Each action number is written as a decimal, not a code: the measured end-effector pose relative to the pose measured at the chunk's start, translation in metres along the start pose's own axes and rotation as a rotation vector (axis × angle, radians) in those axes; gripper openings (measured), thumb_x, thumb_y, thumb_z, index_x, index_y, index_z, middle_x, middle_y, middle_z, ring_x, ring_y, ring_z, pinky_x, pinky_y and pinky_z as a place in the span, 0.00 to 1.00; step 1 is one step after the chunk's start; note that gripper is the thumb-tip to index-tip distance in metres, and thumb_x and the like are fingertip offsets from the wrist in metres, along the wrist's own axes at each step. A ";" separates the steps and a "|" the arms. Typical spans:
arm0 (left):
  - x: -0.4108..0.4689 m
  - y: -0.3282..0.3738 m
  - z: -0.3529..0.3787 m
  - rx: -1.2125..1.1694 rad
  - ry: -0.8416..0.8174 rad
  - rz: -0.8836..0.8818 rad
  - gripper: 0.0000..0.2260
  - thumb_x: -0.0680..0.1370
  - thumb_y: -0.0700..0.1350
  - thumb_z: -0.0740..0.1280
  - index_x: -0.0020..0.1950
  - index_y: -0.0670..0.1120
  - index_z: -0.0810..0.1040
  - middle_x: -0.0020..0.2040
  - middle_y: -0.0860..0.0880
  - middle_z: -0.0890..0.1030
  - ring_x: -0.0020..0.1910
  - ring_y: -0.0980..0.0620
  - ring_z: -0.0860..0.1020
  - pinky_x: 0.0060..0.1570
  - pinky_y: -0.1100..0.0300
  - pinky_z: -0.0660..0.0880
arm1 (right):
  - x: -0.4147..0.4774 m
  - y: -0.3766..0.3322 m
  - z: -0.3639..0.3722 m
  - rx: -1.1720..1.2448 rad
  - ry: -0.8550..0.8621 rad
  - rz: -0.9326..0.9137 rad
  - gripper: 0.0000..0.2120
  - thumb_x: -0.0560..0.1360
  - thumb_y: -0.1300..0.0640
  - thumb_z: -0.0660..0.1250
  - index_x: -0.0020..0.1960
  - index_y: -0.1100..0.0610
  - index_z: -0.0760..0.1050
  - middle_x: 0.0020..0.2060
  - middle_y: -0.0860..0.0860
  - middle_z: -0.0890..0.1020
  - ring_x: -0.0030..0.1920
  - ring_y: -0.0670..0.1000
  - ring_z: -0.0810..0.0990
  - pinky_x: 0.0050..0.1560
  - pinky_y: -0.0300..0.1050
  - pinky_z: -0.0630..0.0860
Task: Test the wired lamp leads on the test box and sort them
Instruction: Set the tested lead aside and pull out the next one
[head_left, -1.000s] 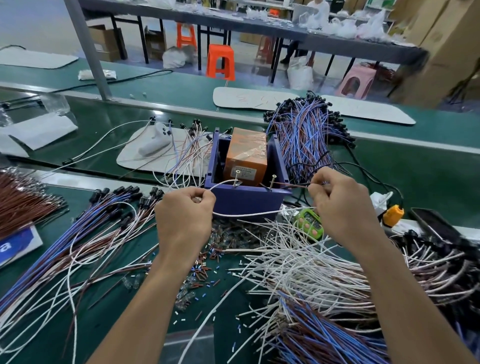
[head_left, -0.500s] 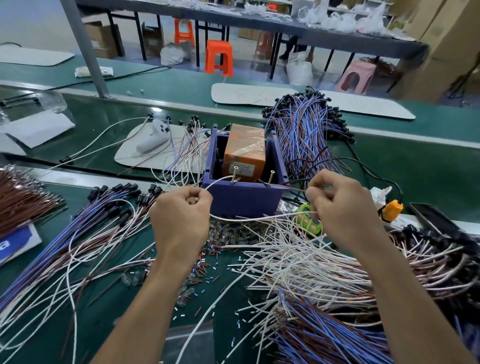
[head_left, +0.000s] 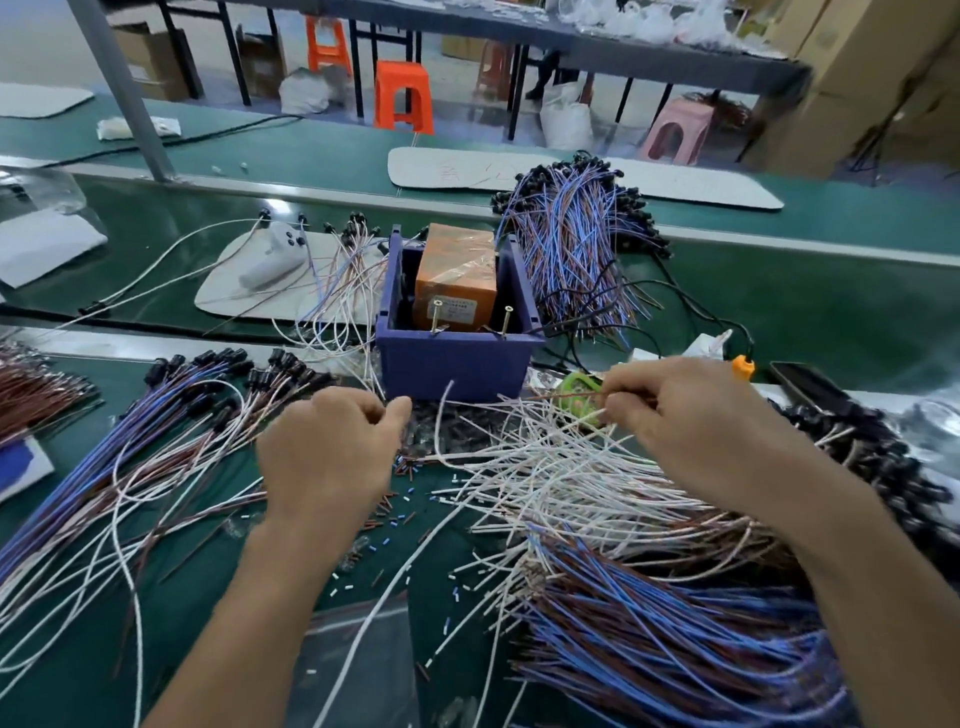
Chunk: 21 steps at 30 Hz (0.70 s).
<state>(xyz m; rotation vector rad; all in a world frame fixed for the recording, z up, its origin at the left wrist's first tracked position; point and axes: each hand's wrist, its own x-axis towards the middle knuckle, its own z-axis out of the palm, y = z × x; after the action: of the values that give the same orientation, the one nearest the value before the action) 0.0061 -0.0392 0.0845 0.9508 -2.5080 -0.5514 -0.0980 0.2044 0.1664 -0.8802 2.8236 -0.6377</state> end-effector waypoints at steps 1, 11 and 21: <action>-0.005 0.006 -0.002 -0.043 0.037 0.082 0.20 0.78 0.60 0.71 0.32 0.49 0.81 0.27 0.53 0.78 0.31 0.46 0.76 0.34 0.57 0.65 | -0.002 0.000 -0.002 -0.074 0.019 0.011 0.10 0.81 0.52 0.63 0.45 0.47 0.82 0.32 0.46 0.82 0.36 0.46 0.77 0.38 0.43 0.73; -0.042 0.124 0.015 -0.579 -0.591 0.522 0.08 0.81 0.50 0.70 0.60 0.57 0.79 0.49 0.59 0.85 0.43 0.64 0.78 0.44 0.66 0.71 | -0.028 0.014 -0.023 -0.292 0.067 -0.062 0.10 0.77 0.58 0.63 0.50 0.50 0.82 0.34 0.49 0.81 0.37 0.54 0.77 0.45 0.49 0.72; -0.018 0.136 0.049 -0.916 -0.957 0.218 0.06 0.80 0.43 0.73 0.47 0.50 0.89 0.34 0.50 0.83 0.34 0.55 0.73 0.38 0.61 0.71 | -0.053 0.078 -0.044 -0.550 0.329 -0.192 0.11 0.78 0.52 0.64 0.39 0.46 0.80 0.29 0.37 0.71 0.36 0.45 0.67 0.51 0.45 0.56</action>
<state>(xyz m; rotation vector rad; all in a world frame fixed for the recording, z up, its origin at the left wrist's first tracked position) -0.0775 0.0776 0.1059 0.0109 -2.4524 -2.2009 -0.1054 0.3081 0.1725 -1.2373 3.3078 0.0016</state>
